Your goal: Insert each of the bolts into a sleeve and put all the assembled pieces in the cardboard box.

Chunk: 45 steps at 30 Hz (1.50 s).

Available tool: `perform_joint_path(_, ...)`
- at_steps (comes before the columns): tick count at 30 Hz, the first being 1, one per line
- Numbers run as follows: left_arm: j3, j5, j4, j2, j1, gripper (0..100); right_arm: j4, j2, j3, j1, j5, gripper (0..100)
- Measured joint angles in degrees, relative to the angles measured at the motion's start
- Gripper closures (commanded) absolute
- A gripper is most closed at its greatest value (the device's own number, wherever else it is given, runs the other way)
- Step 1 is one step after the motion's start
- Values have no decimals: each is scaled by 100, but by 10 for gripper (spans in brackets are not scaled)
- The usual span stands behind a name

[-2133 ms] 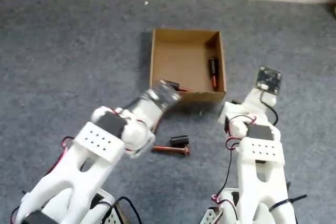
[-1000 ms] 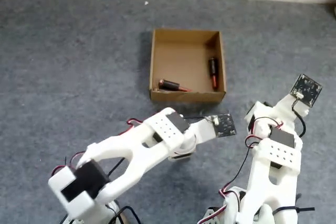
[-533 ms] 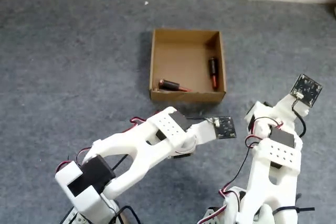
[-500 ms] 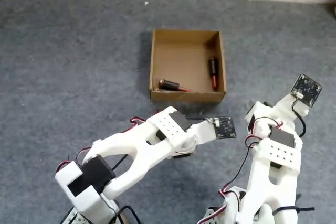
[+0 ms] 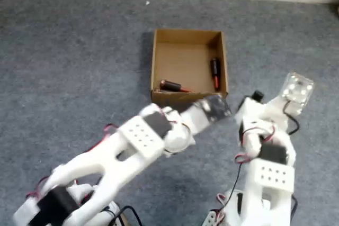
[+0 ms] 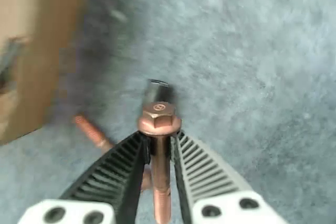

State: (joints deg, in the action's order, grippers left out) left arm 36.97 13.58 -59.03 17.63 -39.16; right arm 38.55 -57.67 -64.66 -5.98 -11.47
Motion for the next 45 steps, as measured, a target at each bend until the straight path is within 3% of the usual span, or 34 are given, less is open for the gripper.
perform_joint_path(9,88,-1732,-9,1916,721,994,44,-1073,-607,1152,0,993)
perform_joint_path(15,97,-2470,-9,2831,1002,994,44,-1451,-932,1916,0,993)
perform_joint_path(20,615,-2716,536,3525,1196,994,9,-2057,-1292,2286,0,993)
perform_joint_path(25,1398,-2743,1424,4149,1178,994,-659,-2646,-2145,2365,26,993)
perform_joint_path(34,1916,-2998,2690,5125,1187,994,-1204,-3675,-3077,2963,527,993)
perform_joint_path(45,1996,-4009,2875,5371,1187,994,-1204,-4598,-3121,3657,1152,993)
